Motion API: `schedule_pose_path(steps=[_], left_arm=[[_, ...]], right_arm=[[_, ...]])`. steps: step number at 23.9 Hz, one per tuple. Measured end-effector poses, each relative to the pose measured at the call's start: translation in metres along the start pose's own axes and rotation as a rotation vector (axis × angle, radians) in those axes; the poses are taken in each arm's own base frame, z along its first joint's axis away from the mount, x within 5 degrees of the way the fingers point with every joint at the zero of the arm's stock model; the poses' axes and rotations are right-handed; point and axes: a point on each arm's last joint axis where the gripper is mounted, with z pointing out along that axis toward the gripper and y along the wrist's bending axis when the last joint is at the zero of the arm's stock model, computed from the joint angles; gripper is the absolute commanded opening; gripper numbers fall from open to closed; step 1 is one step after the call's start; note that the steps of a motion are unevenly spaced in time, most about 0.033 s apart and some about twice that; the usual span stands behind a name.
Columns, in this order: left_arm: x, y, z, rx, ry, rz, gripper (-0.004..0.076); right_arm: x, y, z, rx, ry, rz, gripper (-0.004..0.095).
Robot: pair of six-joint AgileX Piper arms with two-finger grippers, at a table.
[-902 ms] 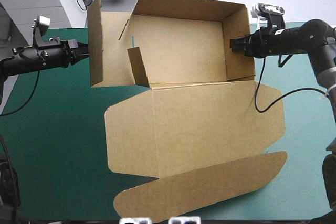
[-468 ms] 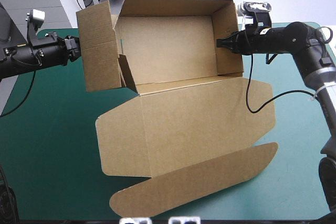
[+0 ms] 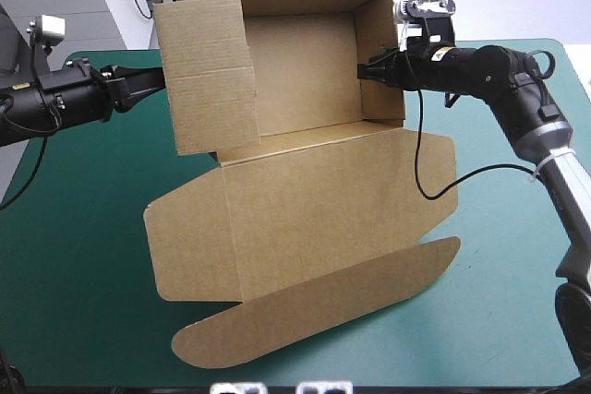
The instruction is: Fold the box
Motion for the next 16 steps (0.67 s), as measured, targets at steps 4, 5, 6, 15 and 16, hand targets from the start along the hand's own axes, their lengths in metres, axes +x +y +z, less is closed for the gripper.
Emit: schedule_pose_path(steps=[4,5,6,15,16], left_arm=[[0.004,-0.005,0.001,-0.013,0.029,0.027,0.0035],[0.005,-0.006,0.002,-0.014,0.038,0.030,0.0068],[0.006,-0.006,0.003,-0.016,0.046,0.034,0.0160],[0.008,-0.005,0.004,-0.033,0.070,-0.023,0.0491],[0.008,-0.005,0.004,-0.033,0.070,-0.025,0.0491]], right_arm=[[0.001,0.011,0.003,-0.003,-0.010,-0.023,-0.0013],[0.001,0.013,0.004,-0.004,-0.012,-0.030,-0.0013],[0.001,0.015,0.004,-0.007,-0.014,-0.033,-0.0012],[0.003,0.014,0.005,0.044,-0.009,-0.021,-0.0012],[0.003,0.014,0.005,0.046,-0.010,-0.019,-0.0012]])
